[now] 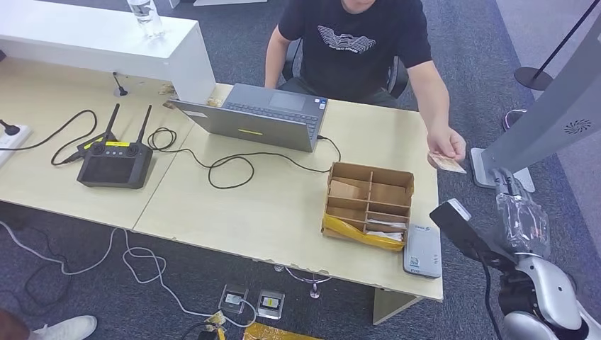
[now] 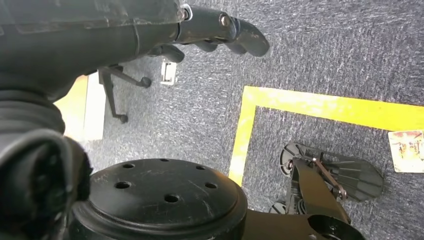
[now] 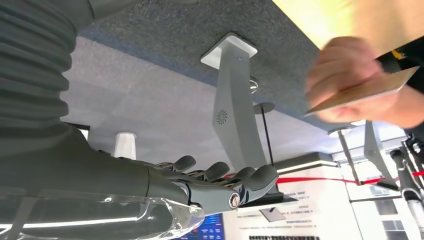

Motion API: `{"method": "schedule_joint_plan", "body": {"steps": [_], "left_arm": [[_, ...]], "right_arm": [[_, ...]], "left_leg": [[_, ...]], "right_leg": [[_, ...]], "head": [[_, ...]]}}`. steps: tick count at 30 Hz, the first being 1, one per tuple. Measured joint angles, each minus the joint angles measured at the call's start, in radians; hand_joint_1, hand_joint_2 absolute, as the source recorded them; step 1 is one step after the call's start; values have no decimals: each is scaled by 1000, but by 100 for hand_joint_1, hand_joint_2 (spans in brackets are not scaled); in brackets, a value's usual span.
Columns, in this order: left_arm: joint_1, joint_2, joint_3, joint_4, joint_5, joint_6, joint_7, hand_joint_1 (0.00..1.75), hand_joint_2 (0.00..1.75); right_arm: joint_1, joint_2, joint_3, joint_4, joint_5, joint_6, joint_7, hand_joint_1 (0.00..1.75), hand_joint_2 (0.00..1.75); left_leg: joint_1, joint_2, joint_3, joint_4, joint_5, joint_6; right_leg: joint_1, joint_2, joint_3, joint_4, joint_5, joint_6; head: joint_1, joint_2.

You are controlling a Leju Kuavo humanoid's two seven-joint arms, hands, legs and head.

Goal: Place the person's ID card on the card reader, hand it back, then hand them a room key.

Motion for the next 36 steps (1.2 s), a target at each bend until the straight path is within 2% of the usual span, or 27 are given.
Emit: {"method": "schedule_joint_plan", "body": {"steps": [15, 16, 19, 20, 36], "left_arm": [[0, 5, -21, 0, -7, 0, 0, 0, 0], [0, 5, -22, 0, -7, 0, 0, 0, 0], [0, 6, -25, 0, -10, 0, 3, 0, 0], [0, 6, -26, 0, -12, 0, 3, 0, 0], [0, 8, -42, 0, -36, -1, 4, 0, 0]], "right_arm": [[-11, 27, 66, 21, 28, -10, 0, 0, 175], [-11, 29, 67, 23, 31, -15, 0, 18, 175], [-10, 33, 67, 31, 45, -29, 1, 149, 175], [-9, 34, 67, 34, 51, -33, 1, 175, 175], [64, 25, 6, 43, 114, -20, 4, 175, 175]], "left_leg": [[0, 0, 0, 0, 0, 0], [0, 0, 0, 0, 0, 0], [0, 0, 0, 0, 0, 0], [0, 0, 0, 0, 0, 0], [0, 0, 1, 0, 0, 0]], "right_leg": [[0, 0, 0, 0, 0, 0], [0, 0, 0, 0, 0, 0], [0, 0, 0, 0, 0, 0], [0, 0, 0, 0, 0, 0], [0, 1, 0, 0, 0, 0]], "head": [[0, 0], [0, 0], [0, 0], [0, 0], [0, 0]]}}
